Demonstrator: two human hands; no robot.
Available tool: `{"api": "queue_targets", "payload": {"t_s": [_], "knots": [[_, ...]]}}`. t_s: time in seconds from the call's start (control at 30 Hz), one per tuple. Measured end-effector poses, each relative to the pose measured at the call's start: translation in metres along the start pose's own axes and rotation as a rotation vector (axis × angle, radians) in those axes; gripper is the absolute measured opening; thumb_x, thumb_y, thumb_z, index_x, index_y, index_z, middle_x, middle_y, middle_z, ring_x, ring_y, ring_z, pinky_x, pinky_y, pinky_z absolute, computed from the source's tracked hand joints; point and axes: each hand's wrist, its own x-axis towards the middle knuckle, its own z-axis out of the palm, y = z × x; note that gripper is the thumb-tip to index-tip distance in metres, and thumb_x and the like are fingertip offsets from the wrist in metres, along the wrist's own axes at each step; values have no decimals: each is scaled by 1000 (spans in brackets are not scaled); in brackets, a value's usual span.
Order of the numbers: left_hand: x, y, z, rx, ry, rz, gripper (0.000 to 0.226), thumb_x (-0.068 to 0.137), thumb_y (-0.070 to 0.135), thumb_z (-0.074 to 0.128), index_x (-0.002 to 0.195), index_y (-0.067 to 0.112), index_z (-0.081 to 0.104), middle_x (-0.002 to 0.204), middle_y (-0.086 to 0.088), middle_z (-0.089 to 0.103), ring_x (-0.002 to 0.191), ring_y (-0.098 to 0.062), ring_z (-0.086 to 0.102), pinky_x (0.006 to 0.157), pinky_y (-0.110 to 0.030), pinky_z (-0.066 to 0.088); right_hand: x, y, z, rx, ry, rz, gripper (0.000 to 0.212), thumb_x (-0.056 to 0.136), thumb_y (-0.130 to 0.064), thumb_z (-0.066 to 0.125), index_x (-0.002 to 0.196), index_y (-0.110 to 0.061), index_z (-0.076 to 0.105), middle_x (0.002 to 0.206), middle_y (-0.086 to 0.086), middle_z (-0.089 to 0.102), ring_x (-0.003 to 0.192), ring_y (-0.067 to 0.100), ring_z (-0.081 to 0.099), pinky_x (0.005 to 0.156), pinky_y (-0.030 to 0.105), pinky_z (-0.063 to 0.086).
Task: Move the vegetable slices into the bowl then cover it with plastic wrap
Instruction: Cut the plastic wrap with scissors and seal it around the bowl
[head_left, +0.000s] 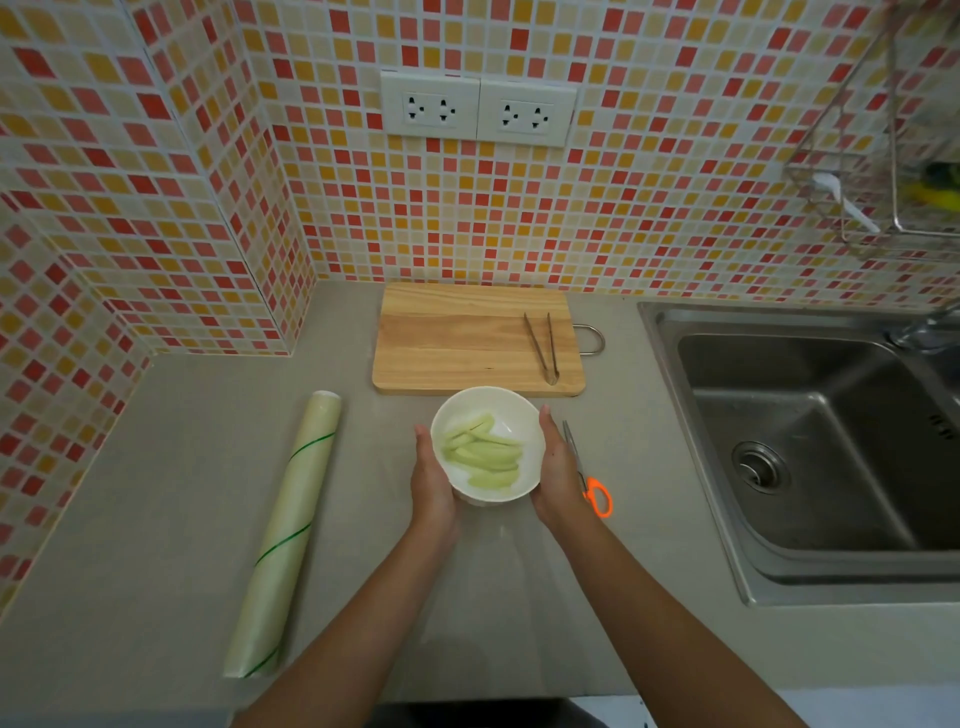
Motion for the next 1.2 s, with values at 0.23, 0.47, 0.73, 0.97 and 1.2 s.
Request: {"api": "queue_targets", "payload": {"t_s": [0.23,0.47,0.73,0.97,1.2], "knots": [[14,15,-3,138,9,101,40,96,49,42,83,23,68,81,3,72,78,-14,68,71,-30,54,6,2,6,-23,75,-7,40,95,-50,45,90,-20,70,91,5,74,92,23,69,89,40,53],[16,14,-6,169,-13,135,37,98,41,39,85,22,67,84,0,72,77,-13,67,63,-27,50,7,-1,4,-63,67,44,41,95,-51,44,97,-19,69,100,8,73,95,24,68,89,39,52],[22,28,-10,202,-152,76,48,96,52,38,109,16,68,104,-11,73,97,-28,69,88,-42,54,4,-2,3,-105,42,51,44,95,-50,45,96,-15,71,101,12,73,97,27,67,92,41,52],[19,22,-10,157,-25,121,43,99,41,42,101,7,68,105,-19,71,95,-33,68,85,-43,53,2,13,0,144,-41,-57,71,97,-58,21,128,-6,57,128,20,61,122,31,56,109,46,39],[13,11,-4,89,26,134,40,98,43,42,94,14,68,103,-14,71,96,-29,68,89,-45,54,-4,28,15,356,90,1,60,93,-62,33,98,-14,69,97,10,72,93,25,68,82,38,54]]}}
